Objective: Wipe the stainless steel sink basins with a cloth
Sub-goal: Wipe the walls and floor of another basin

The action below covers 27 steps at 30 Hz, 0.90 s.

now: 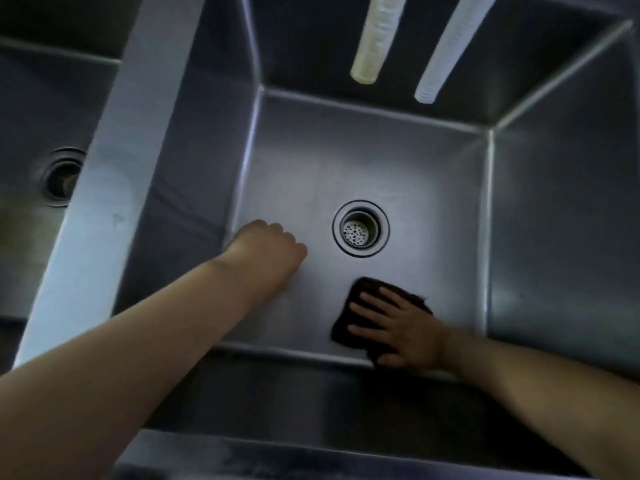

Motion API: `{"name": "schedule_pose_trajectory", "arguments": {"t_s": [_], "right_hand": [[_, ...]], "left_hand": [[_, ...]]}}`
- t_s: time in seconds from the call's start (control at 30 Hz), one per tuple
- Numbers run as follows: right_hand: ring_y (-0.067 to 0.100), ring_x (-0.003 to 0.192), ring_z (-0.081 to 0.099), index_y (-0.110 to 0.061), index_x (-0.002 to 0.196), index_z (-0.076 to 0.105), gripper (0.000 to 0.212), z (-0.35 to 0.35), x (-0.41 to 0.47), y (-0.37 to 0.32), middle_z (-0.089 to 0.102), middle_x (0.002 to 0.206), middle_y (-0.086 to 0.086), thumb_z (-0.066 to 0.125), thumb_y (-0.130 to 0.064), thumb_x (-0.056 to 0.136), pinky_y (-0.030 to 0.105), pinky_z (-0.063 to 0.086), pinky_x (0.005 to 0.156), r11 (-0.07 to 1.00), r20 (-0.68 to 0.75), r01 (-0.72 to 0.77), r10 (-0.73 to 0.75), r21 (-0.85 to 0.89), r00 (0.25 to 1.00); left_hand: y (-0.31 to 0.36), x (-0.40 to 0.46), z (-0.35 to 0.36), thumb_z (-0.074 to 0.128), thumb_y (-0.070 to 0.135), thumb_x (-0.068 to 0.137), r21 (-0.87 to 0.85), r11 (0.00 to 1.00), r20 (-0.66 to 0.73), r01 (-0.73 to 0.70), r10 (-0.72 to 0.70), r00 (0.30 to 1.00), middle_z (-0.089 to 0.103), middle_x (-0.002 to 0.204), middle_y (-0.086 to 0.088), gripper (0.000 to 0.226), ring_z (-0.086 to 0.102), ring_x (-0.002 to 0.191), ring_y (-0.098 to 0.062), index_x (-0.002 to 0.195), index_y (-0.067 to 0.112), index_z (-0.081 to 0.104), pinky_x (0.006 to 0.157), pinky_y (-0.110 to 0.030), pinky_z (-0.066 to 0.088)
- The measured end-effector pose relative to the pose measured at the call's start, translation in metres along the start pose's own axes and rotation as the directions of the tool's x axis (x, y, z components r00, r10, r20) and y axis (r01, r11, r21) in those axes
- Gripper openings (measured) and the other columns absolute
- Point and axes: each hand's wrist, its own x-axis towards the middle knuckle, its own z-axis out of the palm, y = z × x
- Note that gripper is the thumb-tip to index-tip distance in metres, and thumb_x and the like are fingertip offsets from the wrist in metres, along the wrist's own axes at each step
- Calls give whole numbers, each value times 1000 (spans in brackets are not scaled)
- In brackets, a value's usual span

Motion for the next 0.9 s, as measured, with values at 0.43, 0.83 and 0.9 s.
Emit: {"name": "schedule_pose_trajectory", "arguments": {"t_s": [0.43, 0.83, 0.9], "right_hand": [[48, 142, -3, -21, 148, -1, 90, 3, 7, 5, -7, 154, 21, 53, -57, 85, 62, -1, 111, 732, 107, -627, 624, 266, 774], [31, 143, 13, -27, 146, 33, 70, 21, -19, 6, 28, 154, 8, 47, -58, 86, 59, 7, 113, 1000, 2, -20, 20, 22, 1000], [36, 141, 22, -24, 145, 37, 76, 25, -42, 31, 33, 152, 11, 53, -61, 80, 62, 13, 109, 976, 40, -215, 214, 42, 976]], "left_hand": [[16, 37, 70, 51, 17, 91, -220, 964, 162, 151, -116, 980, -16, 157, -15, 83, -3, 145, -35, 150, 16, -8, 115, -50, 15], [18, 45, 85, 50, 22, 90, -311, 940, 193, 137, -79, 978, -21, 156, -11, 84, -11, 144, -37, 149, 26, -8, 115, -49, 14], [18, 47, 85, 51, 25, 89, -324, 936, 187, 136, -77, 979, -19, 157, -11, 83, -9, 144, -37, 150, 27, -6, 115, -50, 16]]}}
